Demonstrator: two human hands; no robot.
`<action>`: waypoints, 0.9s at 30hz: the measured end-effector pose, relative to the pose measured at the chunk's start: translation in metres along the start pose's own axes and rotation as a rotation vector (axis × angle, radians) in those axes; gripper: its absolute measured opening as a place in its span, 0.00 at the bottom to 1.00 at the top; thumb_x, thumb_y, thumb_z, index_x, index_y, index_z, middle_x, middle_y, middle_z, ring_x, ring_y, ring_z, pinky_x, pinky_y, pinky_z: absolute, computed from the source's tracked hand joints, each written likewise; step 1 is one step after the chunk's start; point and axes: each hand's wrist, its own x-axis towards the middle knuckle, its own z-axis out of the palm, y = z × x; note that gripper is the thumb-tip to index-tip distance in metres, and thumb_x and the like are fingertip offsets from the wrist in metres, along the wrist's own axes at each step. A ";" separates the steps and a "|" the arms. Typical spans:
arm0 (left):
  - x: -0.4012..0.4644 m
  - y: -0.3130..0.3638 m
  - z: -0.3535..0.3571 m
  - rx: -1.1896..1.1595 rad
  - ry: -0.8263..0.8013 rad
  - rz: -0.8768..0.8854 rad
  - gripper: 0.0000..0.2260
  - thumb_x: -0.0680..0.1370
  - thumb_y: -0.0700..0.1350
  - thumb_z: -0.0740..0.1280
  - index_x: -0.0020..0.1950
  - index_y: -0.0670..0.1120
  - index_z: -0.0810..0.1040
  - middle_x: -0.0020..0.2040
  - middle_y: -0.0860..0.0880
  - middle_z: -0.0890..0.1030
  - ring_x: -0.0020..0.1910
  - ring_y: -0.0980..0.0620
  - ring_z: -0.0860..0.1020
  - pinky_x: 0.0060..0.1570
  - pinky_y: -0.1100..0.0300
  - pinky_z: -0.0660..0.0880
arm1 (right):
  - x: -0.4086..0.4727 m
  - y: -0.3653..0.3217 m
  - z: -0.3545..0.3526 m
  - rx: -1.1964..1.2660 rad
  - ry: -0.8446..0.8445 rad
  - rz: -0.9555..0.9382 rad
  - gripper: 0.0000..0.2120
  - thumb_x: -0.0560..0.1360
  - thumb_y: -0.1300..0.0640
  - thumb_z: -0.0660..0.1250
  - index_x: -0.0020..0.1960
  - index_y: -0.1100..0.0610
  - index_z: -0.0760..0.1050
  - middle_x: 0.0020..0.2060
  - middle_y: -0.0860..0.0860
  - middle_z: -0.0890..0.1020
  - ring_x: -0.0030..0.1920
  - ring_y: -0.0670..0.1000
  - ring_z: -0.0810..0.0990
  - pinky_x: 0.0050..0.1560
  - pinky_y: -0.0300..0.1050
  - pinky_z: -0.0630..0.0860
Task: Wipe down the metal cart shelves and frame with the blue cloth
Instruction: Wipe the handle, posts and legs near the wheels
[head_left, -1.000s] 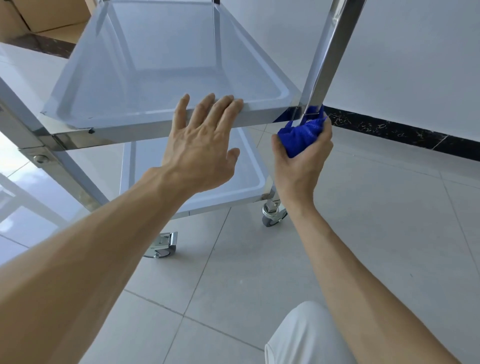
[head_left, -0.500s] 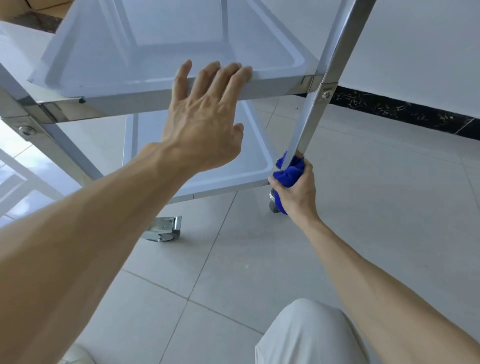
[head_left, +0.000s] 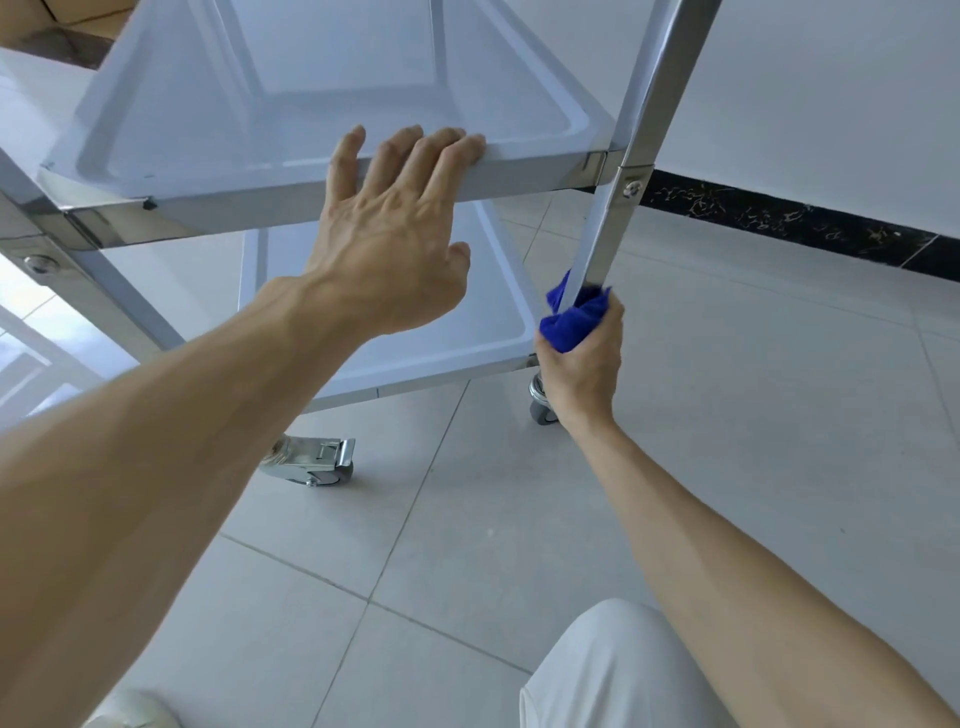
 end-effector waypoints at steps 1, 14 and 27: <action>0.001 -0.001 -0.001 -0.010 -0.009 -0.002 0.32 0.76 0.48 0.64 0.78 0.51 0.55 0.78 0.53 0.61 0.78 0.48 0.55 0.77 0.43 0.42 | 0.003 0.004 -0.002 -0.014 -0.052 0.057 0.31 0.70 0.61 0.74 0.69 0.55 0.66 0.60 0.50 0.77 0.58 0.51 0.77 0.57 0.45 0.77; -0.002 -0.015 -0.012 -0.135 -0.054 -0.015 0.29 0.78 0.46 0.63 0.78 0.53 0.57 0.79 0.57 0.60 0.79 0.52 0.53 0.77 0.50 0.41 | 0.029 -0.038 -0.044 0.201 -0.346 0.017 0.33 0.67 0.64 0.78 0.67 0.48 0.69 0.54 0.44 0.81 0.48 0.42 0.81 0.44 0.34 0.78; -0.059 -0.081 -0.058 -0.234 -0.102 -0.114 0.23 0.81 0.42 0.61 0.74 0.57 0.63 0.75 0.62 0.65 0.79 0.59 0.53 0.78 0.51 0.38 | -0.025 -0.068 -0.015 -0.021 -0.705 -0.018 0.28 0.67 0.59 0.77 0.60 0.43 0.68 0.50 0.41 0.81 0.50 0.45 0.82 0.52 0.42 0.78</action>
